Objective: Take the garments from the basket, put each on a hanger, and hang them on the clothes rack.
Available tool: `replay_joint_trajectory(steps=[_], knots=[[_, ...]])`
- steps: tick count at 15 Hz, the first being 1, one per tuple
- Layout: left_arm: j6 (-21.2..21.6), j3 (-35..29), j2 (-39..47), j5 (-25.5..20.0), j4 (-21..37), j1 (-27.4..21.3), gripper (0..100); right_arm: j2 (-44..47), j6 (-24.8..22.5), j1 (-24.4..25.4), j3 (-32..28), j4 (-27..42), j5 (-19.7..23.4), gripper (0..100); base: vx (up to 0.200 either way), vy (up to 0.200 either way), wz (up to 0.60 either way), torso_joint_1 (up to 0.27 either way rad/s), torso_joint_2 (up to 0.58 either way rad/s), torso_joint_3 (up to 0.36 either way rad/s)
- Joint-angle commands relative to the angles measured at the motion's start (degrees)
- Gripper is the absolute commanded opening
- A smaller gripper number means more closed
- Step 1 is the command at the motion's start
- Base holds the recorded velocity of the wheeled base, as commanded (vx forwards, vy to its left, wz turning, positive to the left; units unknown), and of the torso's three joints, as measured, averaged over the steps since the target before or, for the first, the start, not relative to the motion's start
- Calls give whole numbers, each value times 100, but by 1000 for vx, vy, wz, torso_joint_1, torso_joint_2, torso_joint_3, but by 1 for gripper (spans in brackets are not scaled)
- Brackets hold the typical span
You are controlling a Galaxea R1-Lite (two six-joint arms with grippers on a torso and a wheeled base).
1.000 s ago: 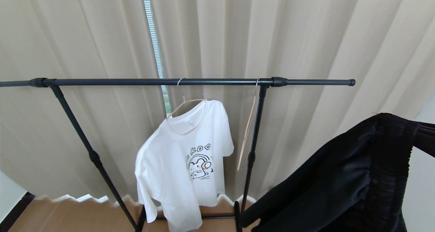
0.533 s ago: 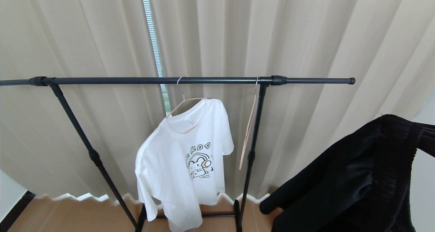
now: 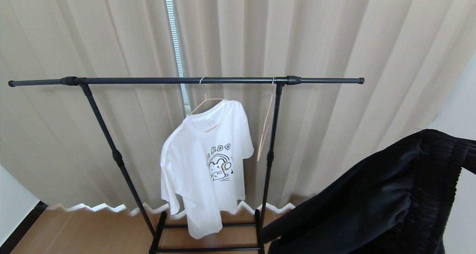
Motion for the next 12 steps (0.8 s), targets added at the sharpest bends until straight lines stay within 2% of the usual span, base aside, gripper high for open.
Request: replay_joint_trajectory(steps=[1,2,3,5,6,8,9,11,12], knots=[[-2,0,7,5,3,1,100,92,-2,7,16,2,-6,0,0,0,0,0,0,0],[24,0,7,-4,3,1,100,110,-10,16,16,2,-6,0,0,0,0,0,0,0],[138,0,7,-21,20,1,100,197,-230,148,25,2,-15,0,0,0,0,0,0,0],[622,-123,78,-56,311,-17,100,602,-256,165,-160,-15,-103,0,0,0,0,0,0,0],[762,-729,860,-232,495,-17,100,1208,-133,139,-625,-24,-226,0,0,0,0,0,0,0],[490,-1459,1932,-338,495,-8,100,1973,376,7,-1205,-7,-366,0,0,0,0,0,0,0],[420,-2004,2846,-346,495,-35,100,2447,1264,-72,-1355,20,-524,0,0,0,0,0,0,0],[376,-2408,3681,-346,495,-386,100,2984,1422,-107,-1496,-50,-911,0,0,0,0,0,0,0],[288,-2593,4244,-338,495,-861,100,3115,1440,-107,-1566,-156,-1236,0,0,0,0,0,0,0]])
